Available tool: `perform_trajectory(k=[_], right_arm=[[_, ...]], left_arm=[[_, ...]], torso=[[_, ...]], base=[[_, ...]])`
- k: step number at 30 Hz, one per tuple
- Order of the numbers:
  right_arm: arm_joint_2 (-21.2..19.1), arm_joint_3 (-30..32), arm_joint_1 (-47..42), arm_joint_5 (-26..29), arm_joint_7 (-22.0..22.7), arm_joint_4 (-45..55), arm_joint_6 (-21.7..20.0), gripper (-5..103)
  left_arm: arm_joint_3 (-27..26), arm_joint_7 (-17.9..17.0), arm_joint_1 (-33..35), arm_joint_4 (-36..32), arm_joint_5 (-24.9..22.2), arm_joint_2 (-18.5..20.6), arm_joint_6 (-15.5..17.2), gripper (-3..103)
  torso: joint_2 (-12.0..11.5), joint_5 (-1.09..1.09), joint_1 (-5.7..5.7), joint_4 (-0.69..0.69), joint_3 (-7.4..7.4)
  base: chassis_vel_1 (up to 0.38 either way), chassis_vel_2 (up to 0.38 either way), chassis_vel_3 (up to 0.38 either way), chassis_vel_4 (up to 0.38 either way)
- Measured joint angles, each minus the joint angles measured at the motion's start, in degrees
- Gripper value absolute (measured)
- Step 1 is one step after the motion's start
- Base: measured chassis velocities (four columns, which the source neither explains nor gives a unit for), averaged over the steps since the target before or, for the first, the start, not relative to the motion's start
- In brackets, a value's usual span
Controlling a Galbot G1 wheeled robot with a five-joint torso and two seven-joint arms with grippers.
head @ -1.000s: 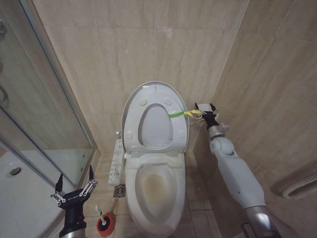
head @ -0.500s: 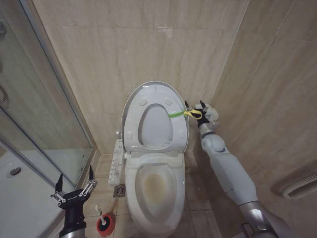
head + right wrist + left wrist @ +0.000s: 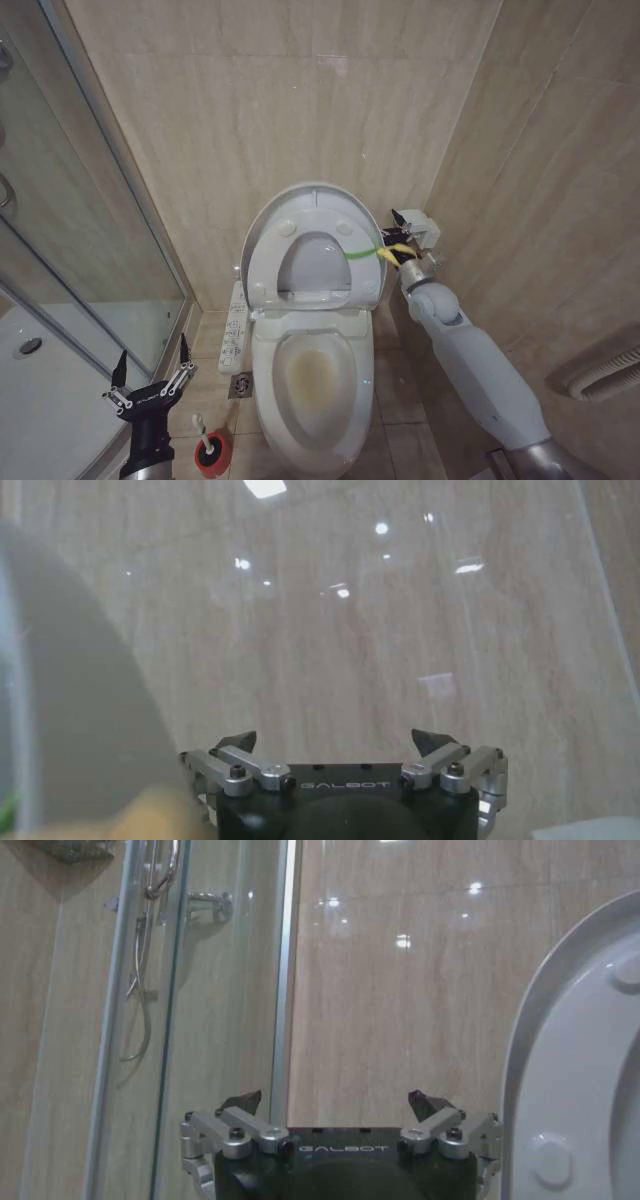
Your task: Open the toilet lid, clean the toilet bowl with a toilet brush, close the toilet lid, and flush.
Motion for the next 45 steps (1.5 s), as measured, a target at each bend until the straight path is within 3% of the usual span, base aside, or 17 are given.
perform_trajectory(k=[10, 27, 39, 45], right_arm=[[-2.68, 4.7, -10.58, 1.54, -0.32, 8.25, -0.52, 100], [-1.31, 14.63, -26.92, 1.04, 0.26, 18.84, -0.54, 100], [0.0, 20.17, -31.46, -3.01, 9.95, 21.36, -4.63, 100], [-0.13, 22.69, -33.7, -3.52, 11.65, 22.33, -5.33, 100]], left_arm=[[0.01, 0.0, 0.0, 0.0, 0.0, 0.0, 0.0, 99], [0.01, 0.0, 0.0, 0.0, 0.0, 0.0, 0.0, 99], [0.01, 0.0, 0.0, 0.0, 0.0, 0.0, 0.0, 99], [0.01, 0.0, 0.0, 0.0, 0.0, 0.0, 0.0, 99]], torso=[[0.0, 0.01, 0.0, -0.03, 0.0], [0.0, -0.01, 0.0, -0.03, 0.0], [0.0, -0.01, 0.0, -0.03, 0.0], [0.0, -0.01, 0.0, -0.03, 0.0]], base=[[0.0, 0.0, 0.0, 0.0], [0.0, 0.0, 0.0, 0.0], [0.0, 0.0, 0.0, 0.0], [0.0, 0.0, 0.0, 0.0]])
